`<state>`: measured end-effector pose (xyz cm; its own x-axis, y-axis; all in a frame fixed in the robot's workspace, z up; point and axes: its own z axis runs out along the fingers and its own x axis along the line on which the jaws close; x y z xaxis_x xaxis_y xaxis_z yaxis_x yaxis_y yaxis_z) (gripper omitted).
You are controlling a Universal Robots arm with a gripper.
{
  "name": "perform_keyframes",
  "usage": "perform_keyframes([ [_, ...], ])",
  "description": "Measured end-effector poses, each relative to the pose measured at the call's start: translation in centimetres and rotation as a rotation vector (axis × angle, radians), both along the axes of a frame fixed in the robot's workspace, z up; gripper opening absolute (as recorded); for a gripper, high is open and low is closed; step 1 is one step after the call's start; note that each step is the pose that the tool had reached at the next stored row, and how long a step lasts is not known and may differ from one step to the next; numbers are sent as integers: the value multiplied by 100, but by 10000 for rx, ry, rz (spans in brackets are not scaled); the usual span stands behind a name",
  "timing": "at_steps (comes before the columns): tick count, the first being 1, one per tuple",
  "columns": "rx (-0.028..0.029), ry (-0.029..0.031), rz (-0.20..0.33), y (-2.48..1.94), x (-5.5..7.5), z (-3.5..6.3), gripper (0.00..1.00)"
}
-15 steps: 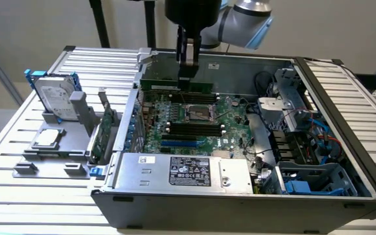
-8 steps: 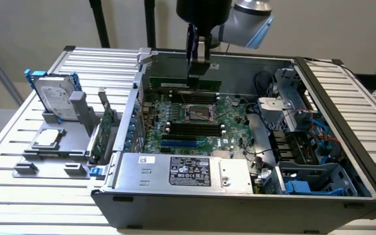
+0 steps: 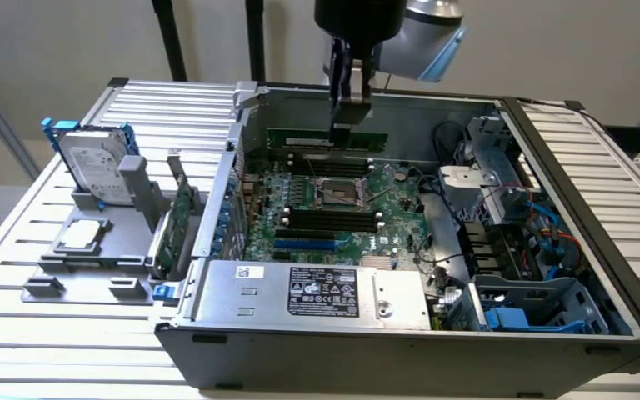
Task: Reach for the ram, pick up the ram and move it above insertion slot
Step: 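Pick up the ram and move it above insertion slot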
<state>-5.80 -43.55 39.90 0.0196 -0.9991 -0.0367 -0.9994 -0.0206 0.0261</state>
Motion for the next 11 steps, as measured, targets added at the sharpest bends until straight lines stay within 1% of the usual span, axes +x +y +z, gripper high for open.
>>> perform_keyframes([
  [6,34,-6,-28,43,53,-24,13],
  [11,43,-6,-64,96,74,-45,13],
])
